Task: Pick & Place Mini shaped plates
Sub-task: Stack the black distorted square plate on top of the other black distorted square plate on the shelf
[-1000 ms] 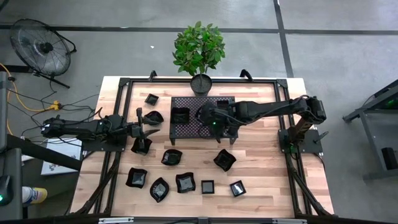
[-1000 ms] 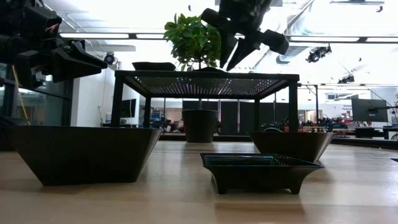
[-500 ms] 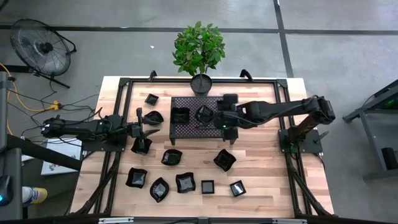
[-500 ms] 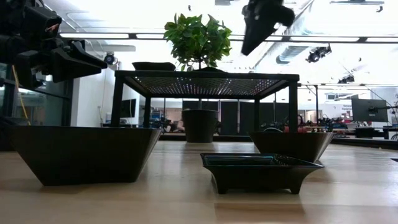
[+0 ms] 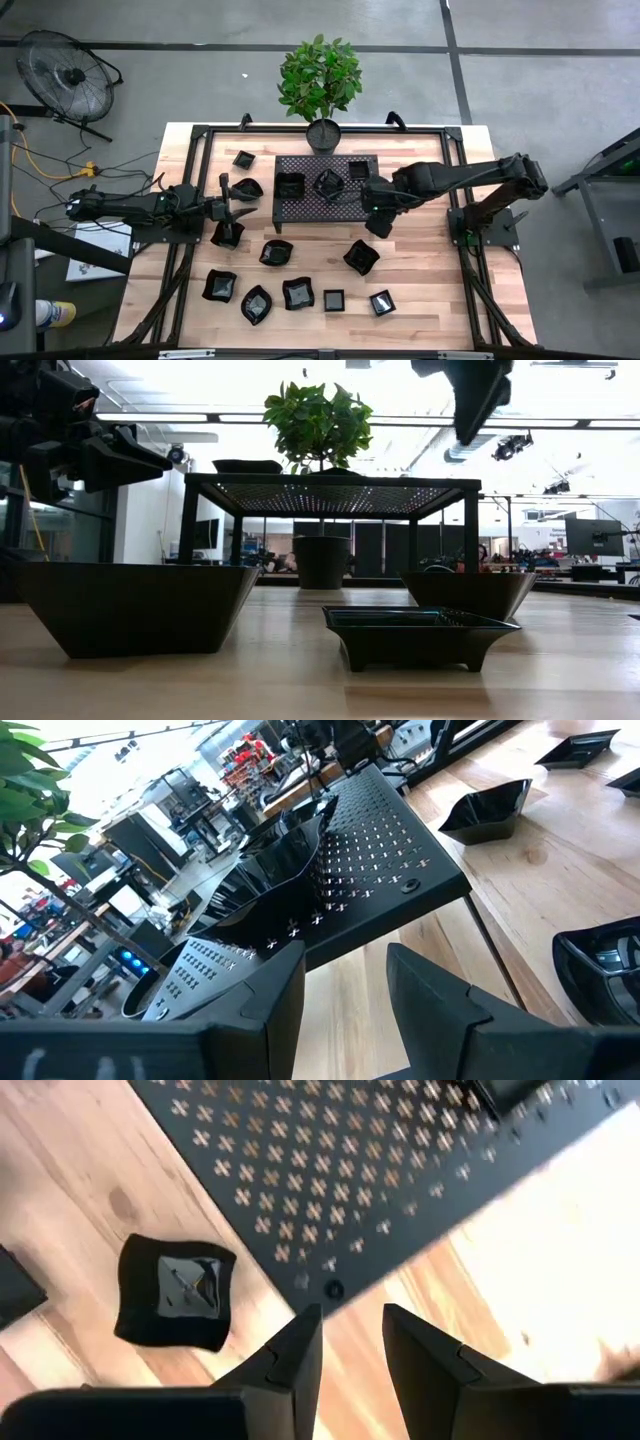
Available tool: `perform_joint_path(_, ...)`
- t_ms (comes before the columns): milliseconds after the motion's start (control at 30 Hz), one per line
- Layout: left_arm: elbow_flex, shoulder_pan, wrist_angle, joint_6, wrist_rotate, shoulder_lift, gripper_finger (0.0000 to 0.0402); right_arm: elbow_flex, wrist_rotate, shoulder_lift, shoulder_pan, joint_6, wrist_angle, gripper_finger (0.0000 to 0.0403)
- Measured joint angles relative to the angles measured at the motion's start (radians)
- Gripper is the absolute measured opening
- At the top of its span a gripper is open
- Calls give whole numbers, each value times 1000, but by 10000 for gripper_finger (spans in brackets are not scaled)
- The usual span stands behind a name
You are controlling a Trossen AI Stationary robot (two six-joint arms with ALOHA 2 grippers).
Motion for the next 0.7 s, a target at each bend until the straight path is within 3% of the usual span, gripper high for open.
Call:
perform_joint_path(500, 0, 0, 0, 0, 0, 0, 140, 0, -18, -18, 107, 407, -124, 103)
perform_joint_path(700, 0, 0, 0, 0, 0, 0, 140, -1, -75, -18, 126, 478, -135, 103)
